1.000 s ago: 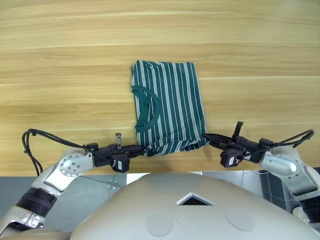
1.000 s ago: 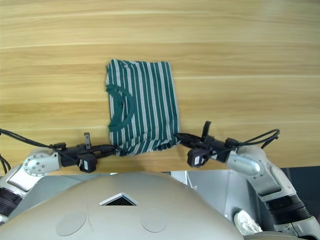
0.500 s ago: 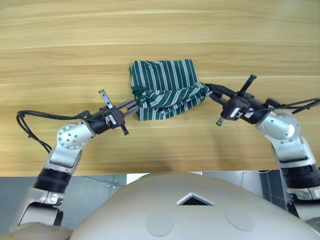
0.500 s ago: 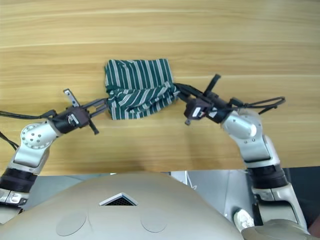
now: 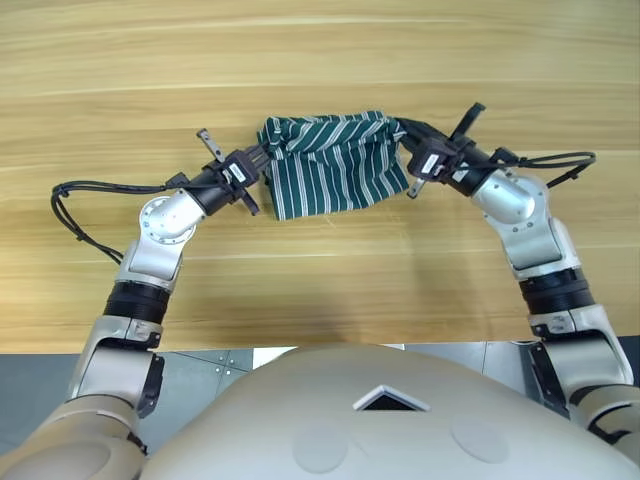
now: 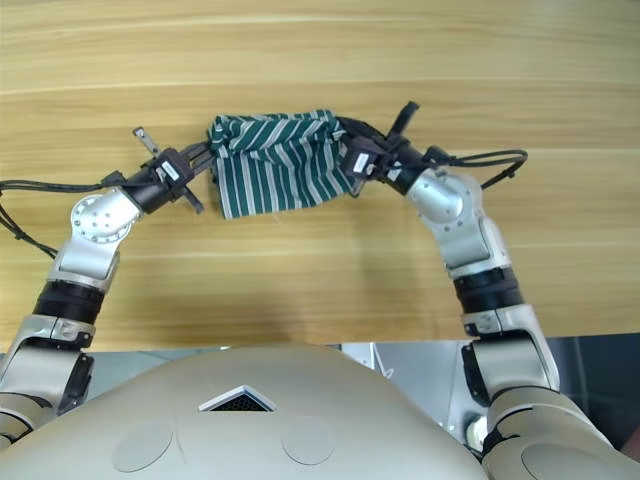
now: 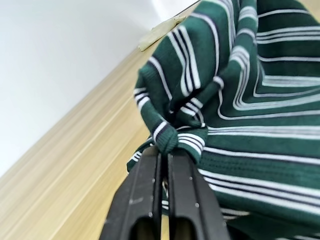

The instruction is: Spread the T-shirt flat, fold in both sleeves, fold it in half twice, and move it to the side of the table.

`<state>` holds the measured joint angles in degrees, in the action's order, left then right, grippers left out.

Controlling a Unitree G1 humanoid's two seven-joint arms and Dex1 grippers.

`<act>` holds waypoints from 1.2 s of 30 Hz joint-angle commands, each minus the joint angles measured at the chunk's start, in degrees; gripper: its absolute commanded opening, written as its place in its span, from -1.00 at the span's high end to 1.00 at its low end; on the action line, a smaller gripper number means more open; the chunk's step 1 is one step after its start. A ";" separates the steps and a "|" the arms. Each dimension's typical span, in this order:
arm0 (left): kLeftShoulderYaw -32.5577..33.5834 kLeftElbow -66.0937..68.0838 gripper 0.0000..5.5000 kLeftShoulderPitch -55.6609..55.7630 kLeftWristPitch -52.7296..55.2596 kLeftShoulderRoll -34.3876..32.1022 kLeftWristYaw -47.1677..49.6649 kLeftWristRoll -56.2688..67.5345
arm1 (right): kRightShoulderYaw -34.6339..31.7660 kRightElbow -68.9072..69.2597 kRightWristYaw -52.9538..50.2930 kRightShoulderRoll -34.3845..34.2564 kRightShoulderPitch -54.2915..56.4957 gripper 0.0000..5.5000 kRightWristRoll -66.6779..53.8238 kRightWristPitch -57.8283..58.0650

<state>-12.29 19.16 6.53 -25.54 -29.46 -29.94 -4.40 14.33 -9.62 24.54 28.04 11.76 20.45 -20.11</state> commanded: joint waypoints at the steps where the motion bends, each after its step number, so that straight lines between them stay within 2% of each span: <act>1: 0.67 5.42 0.81 2.82 0.39 1.65 0.70 -0.86 | 1.85 -6.40 -2.22 -1.88 5.49 0.72 2.78 0.08; 9: 2.16 8.97 0.39 3.50 0.40 3.99 2.56 -0.53 | 3.78 -19.88 -8.42 -5.89 12.72 0.25 5.76 -0.37; 16: 8.95 15.96 0.02 6.86 2.30 4.00 10.97 0.13 | 3.14 -38.07 -19.36 -8.92 22.36 -0.16 7.26 0.71; 20: 14.92 17.25 -0.19 6.85 2.58 3.38 16.62 2.02 | 1.10 -33.75 -23.43 -7.99 18.31 -0.18 5.69 -1.14; 23: 15.31 15.29 -0.36 6.64 1.92 4.54 16.47 2.41 | -0.60 -25.75 -24.95 -7.49 11.93 -0.18 4.12 -2.83; 26: 12.50 6.57 -0.54 4.21 -1.22 5.73 15.85 0.15 | -1.30 -14.17 -23.51 -8.14 5.87 -0.18 2.52 -2.50; 29: 3.78 -5.17 -0.73 1.25 -4.90 6.78 11.69 -5.70 | -1.86 -2.24 -21.70 -8.64 0.54 -0.18 1.11 0.12; 32: -3.49 -7.05 -0.73 3.75 -7.27 7.49 9.93 -13.85 | -2.46 0.80 -21.00 -7.46 -2.52 -0.18 2.05 2.00; 36: -8.41 -2.64 -0.73 8.58 -8.08 8.07 9.81 -20.84 | -1.23 -0.65 -20.48 -7.47 -3.84 -0.18 3.60 3.28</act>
<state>-18.84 14.12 12.32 -33.41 -21.42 -19.56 -22.54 12.22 -9.45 3.14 20.72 8.43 23.31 -17.58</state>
